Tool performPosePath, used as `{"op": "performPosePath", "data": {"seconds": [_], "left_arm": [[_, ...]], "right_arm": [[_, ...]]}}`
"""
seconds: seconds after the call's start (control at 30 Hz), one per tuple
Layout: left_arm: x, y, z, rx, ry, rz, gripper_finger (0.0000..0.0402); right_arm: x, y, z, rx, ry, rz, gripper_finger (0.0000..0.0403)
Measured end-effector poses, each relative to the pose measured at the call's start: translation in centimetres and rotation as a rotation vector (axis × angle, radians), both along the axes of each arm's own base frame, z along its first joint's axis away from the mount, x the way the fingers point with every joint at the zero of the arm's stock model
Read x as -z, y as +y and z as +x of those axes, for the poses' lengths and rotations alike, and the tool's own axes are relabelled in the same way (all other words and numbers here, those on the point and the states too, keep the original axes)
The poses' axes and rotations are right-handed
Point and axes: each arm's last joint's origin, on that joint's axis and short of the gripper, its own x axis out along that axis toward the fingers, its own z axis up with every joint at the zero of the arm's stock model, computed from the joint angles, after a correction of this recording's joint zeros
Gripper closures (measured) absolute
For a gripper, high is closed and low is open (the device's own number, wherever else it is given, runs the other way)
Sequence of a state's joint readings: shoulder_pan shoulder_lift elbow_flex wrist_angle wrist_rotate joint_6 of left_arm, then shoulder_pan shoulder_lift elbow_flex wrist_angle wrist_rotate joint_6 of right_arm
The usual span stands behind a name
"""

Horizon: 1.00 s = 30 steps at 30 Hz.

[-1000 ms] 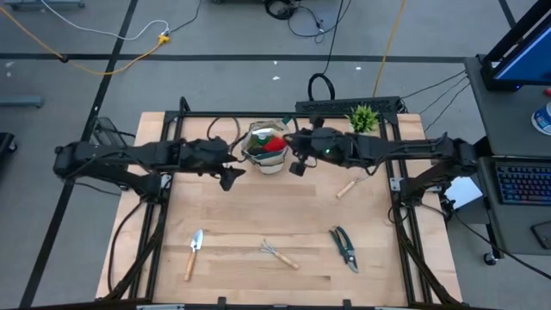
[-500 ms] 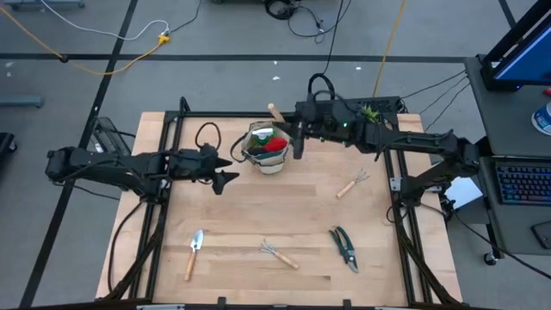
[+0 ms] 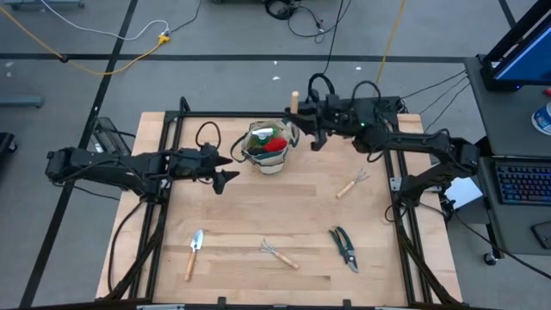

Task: Pick & Place Garden tools in Gardening bag
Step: Put the top trowel into the gardening bag

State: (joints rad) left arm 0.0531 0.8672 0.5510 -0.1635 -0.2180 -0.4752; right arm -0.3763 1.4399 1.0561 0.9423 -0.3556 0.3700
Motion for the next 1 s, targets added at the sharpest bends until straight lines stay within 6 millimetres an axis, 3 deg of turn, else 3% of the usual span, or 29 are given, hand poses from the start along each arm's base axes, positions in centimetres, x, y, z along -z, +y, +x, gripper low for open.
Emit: {"op": "performPosePath", "data": {"seconds": [0.27, 0.7, 1.0], "left_arm": [[0.0, 0.1, 0.0, 0.006, -0.003, 0.001, 0.0107], [-0.1, 0.1, 0.1, 0.001, -0.014, -0.008, 0.0108], [-0.1, 0.1, 0.1, -0.006, -0.020, -0.026, 0.0107]], "right_arm": [[2.8, 0.0, -2.3, -0.054, -0.157, 0.046, 0.0343], [3.1, 0.3, -2.9, -0.075, -0.202, 0.019, 0.0343], [4.2, 0.9, -1.5, 0.191, -0.121, 0.144, 0.0343]]}}
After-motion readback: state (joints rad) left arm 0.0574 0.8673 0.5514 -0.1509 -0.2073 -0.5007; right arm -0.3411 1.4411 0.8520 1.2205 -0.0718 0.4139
